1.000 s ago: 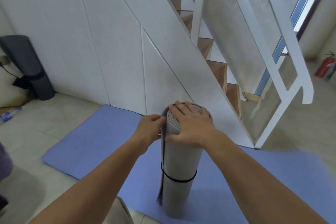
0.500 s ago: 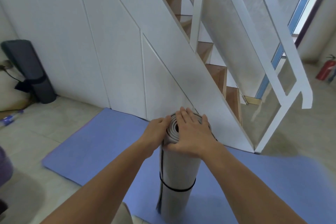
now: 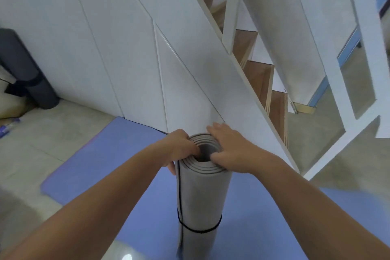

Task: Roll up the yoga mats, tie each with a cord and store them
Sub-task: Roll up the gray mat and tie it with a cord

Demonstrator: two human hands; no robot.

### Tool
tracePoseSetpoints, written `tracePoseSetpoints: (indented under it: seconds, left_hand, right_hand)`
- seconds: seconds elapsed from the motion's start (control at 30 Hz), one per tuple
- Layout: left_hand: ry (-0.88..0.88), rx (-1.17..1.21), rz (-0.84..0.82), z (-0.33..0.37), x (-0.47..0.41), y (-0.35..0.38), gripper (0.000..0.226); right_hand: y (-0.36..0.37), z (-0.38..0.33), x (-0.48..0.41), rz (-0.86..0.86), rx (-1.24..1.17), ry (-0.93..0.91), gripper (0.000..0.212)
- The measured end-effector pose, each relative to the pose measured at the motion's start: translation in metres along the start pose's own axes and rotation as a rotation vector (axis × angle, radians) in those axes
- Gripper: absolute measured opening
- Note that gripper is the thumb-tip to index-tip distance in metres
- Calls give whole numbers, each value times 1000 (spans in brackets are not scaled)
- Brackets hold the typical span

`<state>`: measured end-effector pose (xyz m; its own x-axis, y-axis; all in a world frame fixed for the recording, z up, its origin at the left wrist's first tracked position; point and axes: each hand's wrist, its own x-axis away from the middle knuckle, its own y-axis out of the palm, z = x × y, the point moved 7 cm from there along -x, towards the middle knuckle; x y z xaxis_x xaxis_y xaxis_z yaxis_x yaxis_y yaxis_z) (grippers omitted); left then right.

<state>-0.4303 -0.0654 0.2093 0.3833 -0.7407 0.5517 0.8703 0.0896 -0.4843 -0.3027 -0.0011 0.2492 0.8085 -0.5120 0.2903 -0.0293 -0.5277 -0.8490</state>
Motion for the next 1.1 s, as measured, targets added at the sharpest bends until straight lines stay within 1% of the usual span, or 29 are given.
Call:
tracePoseSetpoints:
  seconds: [0.03, 0.07, 0.13, 0.2, 0.3, 0.37, 0.43, 0.5, 0.57, 0.6, 0.67, 0.7, 0.77, 0.83, 0.9, 1.03, 1.1]
  left_hand:
    - [-27, 18, 29, 1, -2, -6, 26]
    - [-49, 46, 51, 2, -1, -14, 22]
    - [-78, 130, 104, 9, 8, -38, 14]
    - [-101, 201, 179, 17, 25, -68, 14]
    - [-113, 297, 305, 27, 64, -122, 14]
    - [-110, 373, 370, 30, 93, -162, 14]
    - [-101, 451, 437, 32, 129, -204, 13]
    - [-74, 512, 500, 33, 167, -252, 16]
    - [-57, 559, 544, 30, 204, -296, 25]
    - [-60, 589, 560, 24, 221, -316, 31]
    - [-88, 697, 558, 8, 251, -349, 45]
    - [-100, 748, 542, -1, 262, -364, 48]
    - [-117, 801, 512, -15, 277, -392, 46]
    - [-118, 822, 521, -27, 286, -419, 46]
    - [-116, 849, 561, -39, 289, -440, 45]
    - [-115, 946, 652, -64, 293, -472, 54]
    - [-121, 962, 715, -80, 292, -489, 52]
  right_hand:
    - [-9, 9, -4, 47, 21, 73, 74]
    - [-16, 15, -7, 66, -7, 168, 69]
    - [-27, 13, -10, 54, -171, 307, 57]
    - [-37, -10, -12, 5, -394, 389, 48]
    - [-69, -70, -15, -21, -603, 418, 39]
    - [-94, -119, -20, -36, -684, 379, 28]
    - [-121, -172, -25, -47, -663, 321, 18]
    - [-144, -228, -31, -62, -631, 274, 17]
    - [-164, -281, -35, -65, -596, 250, 14]
    - [-172, -305, -38, -59, -568, 231, 19]
    - [-184, -354, -44, -51, -483, 168, 36]
    - [-188, -375, -51, -46, -435, 123, 39]
    - [-190, -414, -65, -41, -358, 37, 36]
    - [-184, -443, -80, -62, -354, -8, 40]
    - [-175, -466, -96, -77, -368, -32, 43]
    - [-160, -510, -128, -86, -366, -111, 35]
    - [-153, -534, -146, -100, -348, -166, 35]
